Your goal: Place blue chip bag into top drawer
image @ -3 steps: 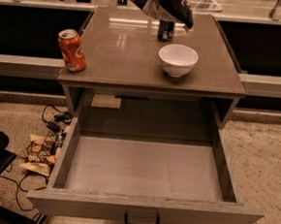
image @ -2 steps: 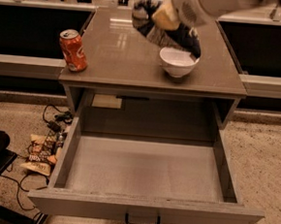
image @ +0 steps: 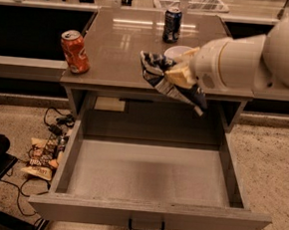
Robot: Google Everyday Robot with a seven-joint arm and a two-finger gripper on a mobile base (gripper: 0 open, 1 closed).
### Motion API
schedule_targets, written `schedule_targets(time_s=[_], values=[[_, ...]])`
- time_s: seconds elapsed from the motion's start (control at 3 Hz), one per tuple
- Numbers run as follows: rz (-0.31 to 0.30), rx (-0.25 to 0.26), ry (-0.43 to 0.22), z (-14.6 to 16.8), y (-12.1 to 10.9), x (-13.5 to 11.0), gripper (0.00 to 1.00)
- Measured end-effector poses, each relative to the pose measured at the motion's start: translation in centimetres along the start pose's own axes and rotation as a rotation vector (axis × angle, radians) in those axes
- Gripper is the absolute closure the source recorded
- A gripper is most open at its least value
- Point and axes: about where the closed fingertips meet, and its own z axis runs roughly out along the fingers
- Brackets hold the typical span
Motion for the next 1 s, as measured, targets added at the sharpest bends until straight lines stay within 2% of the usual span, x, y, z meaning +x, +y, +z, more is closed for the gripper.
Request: schedule_targets(time_s=[0.33,0.67,1.0], values=[[0.063,-0.035,-0.102,2.3,2.0,4.0,1.00],[0.052,-0.035,-0.094,2.2,2.0,3.6,1.00],[0.044,-0.037,-0.022,3.4,3.0,5.2,1.00]])
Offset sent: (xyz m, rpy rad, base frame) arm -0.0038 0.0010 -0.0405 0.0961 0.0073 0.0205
